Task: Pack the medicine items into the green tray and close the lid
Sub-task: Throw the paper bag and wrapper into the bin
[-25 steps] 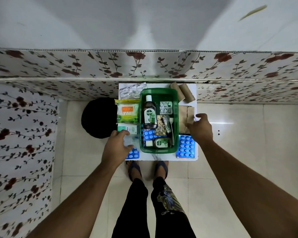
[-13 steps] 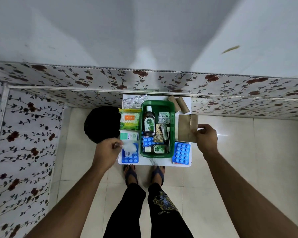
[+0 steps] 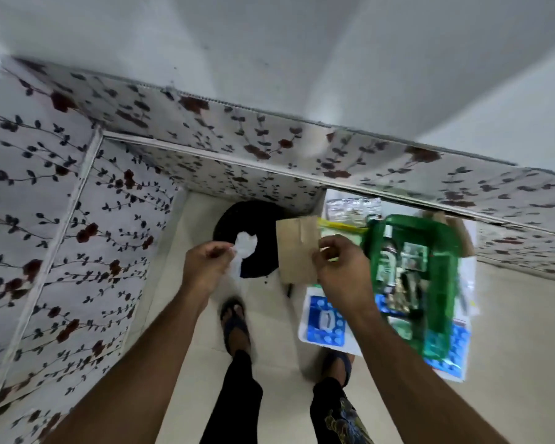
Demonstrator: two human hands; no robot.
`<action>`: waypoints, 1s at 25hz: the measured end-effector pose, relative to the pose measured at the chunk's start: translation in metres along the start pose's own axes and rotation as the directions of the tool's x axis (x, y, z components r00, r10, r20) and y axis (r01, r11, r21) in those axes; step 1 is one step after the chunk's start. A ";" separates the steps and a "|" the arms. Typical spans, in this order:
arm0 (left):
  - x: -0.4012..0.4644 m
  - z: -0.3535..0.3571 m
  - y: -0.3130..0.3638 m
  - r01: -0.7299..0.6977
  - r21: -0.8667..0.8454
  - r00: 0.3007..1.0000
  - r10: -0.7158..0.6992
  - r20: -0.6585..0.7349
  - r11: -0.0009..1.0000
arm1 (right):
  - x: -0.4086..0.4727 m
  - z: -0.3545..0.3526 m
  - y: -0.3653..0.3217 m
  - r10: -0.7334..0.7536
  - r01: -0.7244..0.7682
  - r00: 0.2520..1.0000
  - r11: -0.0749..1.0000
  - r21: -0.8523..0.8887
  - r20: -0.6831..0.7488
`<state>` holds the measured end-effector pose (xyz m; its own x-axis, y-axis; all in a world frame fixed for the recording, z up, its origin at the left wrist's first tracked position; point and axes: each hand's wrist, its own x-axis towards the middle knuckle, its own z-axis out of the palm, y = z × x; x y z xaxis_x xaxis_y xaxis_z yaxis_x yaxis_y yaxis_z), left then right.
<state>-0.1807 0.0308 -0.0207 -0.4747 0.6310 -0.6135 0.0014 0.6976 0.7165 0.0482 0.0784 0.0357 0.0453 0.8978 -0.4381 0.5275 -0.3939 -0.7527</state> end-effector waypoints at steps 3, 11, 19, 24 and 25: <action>0.074 -0.010 -0.051 0.050 0.020 0.999 -0.051 0.018 0.999 | 0.032 0.097 0.010 -0.035 0.029 0.999 0.968 -0.249 -0.021; 0.212 0.009 -0.145 -0.016 0.244 0.989 -0.020 0.146 0.970 | 0.116 0.242 0.086 0.167 -0.139 0.984 0.933 -0.331 0.058; 0.227 0.011 -0.151 0.159 0.116 0.947 -0.185 0.263 0.980 | 0.113 0.256 0.082 0.220 -0.181 0.971 0.929 -0.322 0.090; 0.181 -0.008 -0.124 0.144 0.023 0.973 -0.145 0.181 0.989 | 0.085 0.209 0.052 0.157 -0.123 0.983 0.947 -0.297 0.094; 0.166 -0.009 -0.110 0.126 0.005 0.977 -0.125 0.174 0.992 | 0.077 0.195 0.044 0.148 -0.120 0.986 0.953 -0.276 0.081</action>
<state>-0.2678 0.0554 -0.1981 -0.3108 0.5880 -0.7467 -0.0546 0.7733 0.6317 -0.0900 0.0916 -0.1271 0.0538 0.8109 -0.5827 0.7321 -0.4289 -0.5293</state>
